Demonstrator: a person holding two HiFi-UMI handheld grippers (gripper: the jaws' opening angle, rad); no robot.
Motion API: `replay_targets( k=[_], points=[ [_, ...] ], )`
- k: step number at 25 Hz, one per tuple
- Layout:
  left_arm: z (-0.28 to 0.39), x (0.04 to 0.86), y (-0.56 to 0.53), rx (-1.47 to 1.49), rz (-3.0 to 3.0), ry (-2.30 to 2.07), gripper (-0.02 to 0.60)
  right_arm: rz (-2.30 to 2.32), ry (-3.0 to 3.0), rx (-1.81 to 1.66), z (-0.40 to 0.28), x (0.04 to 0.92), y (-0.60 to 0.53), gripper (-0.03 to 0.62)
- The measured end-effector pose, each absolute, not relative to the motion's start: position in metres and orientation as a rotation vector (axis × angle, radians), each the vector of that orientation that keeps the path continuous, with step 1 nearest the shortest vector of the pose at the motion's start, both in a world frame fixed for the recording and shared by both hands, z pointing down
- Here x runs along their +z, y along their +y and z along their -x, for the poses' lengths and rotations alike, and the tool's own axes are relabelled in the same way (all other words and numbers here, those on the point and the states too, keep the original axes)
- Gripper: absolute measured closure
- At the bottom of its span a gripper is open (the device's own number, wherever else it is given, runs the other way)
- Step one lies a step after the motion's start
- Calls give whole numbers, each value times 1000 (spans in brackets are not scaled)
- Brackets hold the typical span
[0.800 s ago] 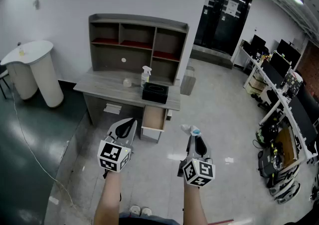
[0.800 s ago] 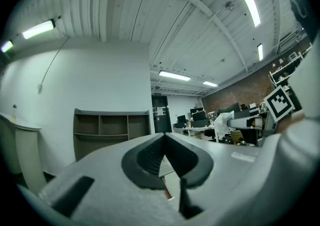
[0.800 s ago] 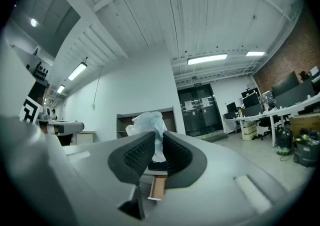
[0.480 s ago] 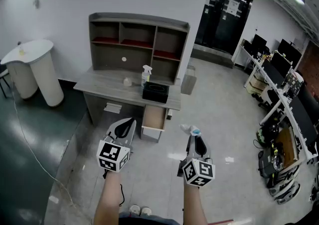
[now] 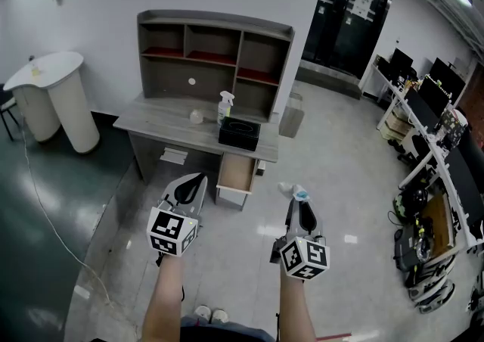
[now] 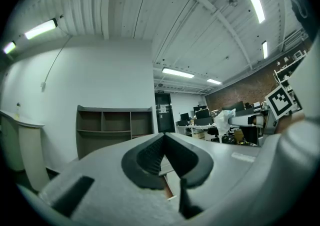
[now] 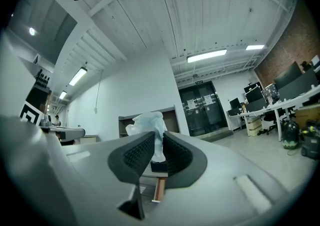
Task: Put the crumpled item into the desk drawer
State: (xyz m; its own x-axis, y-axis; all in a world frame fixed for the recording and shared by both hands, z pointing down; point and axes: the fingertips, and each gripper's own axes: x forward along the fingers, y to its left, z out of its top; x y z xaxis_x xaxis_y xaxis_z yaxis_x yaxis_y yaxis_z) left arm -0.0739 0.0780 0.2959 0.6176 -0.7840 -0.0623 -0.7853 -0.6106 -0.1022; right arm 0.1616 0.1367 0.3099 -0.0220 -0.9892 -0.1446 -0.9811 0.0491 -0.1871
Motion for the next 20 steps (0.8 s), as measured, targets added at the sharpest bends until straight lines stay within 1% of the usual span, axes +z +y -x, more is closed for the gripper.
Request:
replay_targets(
  k=[6,10,15,20],
  points=[
    [64,317,79,-47,2698,1347,581,1967,2101,-92,-179,323,120,530],
    [71,335,66,-79,2708,1425,581,1967,2122,-131,-186,336,101,530],
    [63,356,18,-94,2734,1431,581,1993,2128,-160,-195,356,53,528],
    [56,369,-59,-83,2758,1413,581,2016,2132,-144,-197,367,-20,528]
  ],
)
